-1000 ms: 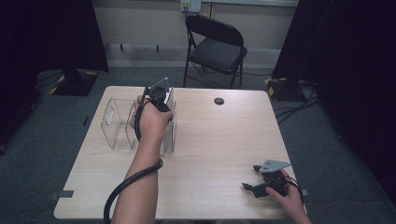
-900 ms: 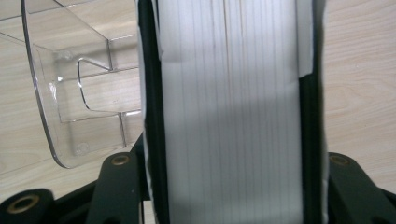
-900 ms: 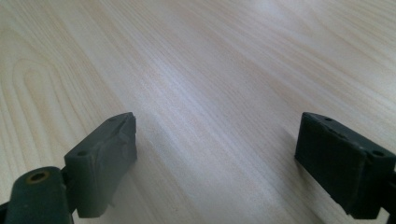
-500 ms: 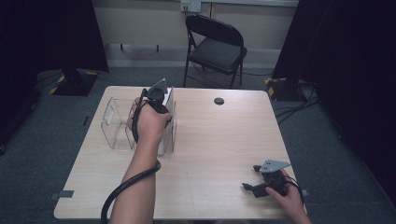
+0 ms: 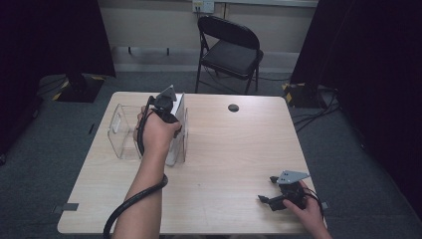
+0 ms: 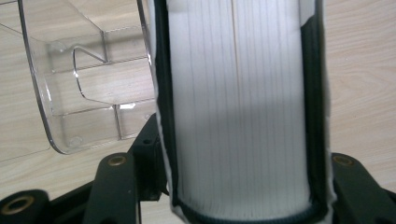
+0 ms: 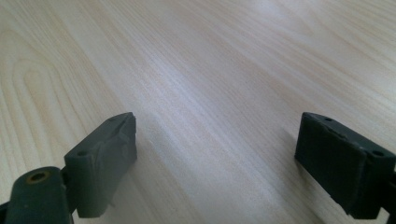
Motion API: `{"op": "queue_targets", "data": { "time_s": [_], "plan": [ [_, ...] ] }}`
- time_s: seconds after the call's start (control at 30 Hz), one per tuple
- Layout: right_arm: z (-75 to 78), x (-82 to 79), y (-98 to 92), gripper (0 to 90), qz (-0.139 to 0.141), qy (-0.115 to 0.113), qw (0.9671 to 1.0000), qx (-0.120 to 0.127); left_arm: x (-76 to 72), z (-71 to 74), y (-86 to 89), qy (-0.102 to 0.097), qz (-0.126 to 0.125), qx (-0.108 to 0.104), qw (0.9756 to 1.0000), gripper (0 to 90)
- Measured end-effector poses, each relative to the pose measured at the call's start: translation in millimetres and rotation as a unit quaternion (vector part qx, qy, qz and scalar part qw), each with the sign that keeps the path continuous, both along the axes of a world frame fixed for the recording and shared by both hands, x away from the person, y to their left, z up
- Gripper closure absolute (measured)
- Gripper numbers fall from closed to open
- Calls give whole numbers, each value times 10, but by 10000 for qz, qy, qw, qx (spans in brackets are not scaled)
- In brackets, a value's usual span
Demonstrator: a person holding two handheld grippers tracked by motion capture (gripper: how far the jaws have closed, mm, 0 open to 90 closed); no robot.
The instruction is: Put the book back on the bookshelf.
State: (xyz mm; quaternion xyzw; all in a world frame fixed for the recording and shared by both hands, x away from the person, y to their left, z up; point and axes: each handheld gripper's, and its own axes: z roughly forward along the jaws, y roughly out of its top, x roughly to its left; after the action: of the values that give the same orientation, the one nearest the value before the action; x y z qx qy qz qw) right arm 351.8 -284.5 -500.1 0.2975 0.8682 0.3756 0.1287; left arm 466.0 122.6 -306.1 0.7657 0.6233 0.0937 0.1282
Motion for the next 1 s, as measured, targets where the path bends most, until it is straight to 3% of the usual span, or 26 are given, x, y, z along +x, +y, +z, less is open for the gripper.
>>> {"op": "queue_targets", "data": {
  "time_s": [0.33, 0.53, 0.6, 0.63, 0.67, 0.7, 0.9, 0.93, 1.0],
  "plan": [
    [1, -1, 0, 119, -3, 6, 10000, -3, -41, 28, 39, 62, -38, -83, 9999, 404],
    [0, -1, 0, 119, -3, 8, 10000, -2, -69, 24, 56, 13, -140, -35, 9999, 366],
    [0, -1, 0, 119, -6, 8, 10000, 0, -80, 23, 63, 74, -246, -67, 9996, 359],
    [1, -2, 0, 118, -8, 9, 10000, 0, -93, 20, 46, 66, -169, -165, 9997, 358],
    [1, -1, 0, 118, -7, 9, 10000, -1, -94, 29, 57, 57, -282, -99, 9995, 357],
    [0, -2, 2, 118, -19, 8, 10000, 3, -107, 32, 45, 21, -200, -113, 9997, 353],
    [0, -2, 2, 118, -23, 9, 10000, 7, -141, 31, 54, 21, -391, -95, 9992, 340],
    [0, -2, 3, 119, -22, 11, 10000, 9, -155, 19, 38, 20, -313, -118, 9994, 335],
    [0, -2, 3, 118, -23, 9, 10000, 9, -159, -5, 47, 47, -436, -118, 9990, 326]
  ]
}}
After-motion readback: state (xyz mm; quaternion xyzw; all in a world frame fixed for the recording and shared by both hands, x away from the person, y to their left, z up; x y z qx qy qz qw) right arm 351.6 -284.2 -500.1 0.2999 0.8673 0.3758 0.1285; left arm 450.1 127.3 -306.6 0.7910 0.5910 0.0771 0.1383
